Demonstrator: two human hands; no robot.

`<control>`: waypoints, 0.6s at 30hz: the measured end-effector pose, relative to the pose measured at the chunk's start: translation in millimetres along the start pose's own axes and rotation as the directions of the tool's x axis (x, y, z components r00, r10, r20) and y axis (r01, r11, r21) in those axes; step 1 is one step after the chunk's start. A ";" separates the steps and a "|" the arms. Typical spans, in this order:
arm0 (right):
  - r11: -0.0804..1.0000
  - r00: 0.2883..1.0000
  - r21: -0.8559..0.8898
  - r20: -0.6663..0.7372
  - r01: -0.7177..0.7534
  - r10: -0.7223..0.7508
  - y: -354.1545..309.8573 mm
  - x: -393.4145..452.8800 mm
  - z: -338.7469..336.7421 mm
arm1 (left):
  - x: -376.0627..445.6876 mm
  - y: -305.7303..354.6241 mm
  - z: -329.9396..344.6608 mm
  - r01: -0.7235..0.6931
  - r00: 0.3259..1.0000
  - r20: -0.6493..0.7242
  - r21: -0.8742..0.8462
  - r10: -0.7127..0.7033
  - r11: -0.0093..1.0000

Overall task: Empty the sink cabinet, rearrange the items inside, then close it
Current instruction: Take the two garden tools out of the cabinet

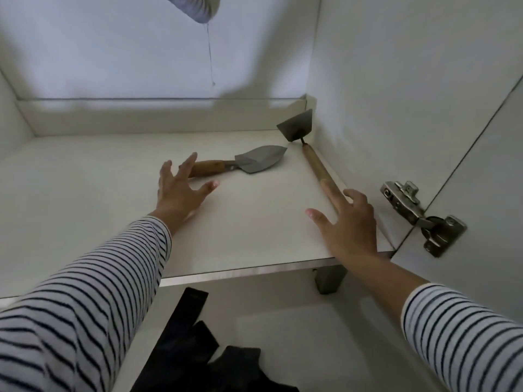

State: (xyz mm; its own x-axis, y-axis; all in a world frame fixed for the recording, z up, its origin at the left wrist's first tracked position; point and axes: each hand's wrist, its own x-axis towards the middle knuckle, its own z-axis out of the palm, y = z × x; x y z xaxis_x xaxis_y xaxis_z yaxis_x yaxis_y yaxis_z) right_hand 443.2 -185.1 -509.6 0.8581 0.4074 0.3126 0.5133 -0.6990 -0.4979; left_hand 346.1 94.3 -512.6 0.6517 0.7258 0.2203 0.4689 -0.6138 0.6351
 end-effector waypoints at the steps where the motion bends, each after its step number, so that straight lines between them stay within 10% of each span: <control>1: 1.000 1.000 -0.011 -0.014 -0.006 0.006 0.0 2.5 2.0 | 5.5 -0.4 2.2 -0.006 1.000 0.006 0.028 0.005 1.000; 18: 0.987 0.994 -0.113 -0.017 -0.111 0.110 -2.4 11.9 13.5 | 8.0 5.2 4.0 -0.199 0.979 0.043 0.032 0.197 0.980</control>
State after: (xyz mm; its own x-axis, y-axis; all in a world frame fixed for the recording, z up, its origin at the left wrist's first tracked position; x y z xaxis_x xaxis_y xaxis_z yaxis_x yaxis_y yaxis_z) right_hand 452.4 -170.7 -515.6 0.9090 0.3178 0.2695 0.4094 -0.8019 -0.4352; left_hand 356.1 95.7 -510.6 0.7562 0.5765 0.3094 0.3489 -0.7554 0.5547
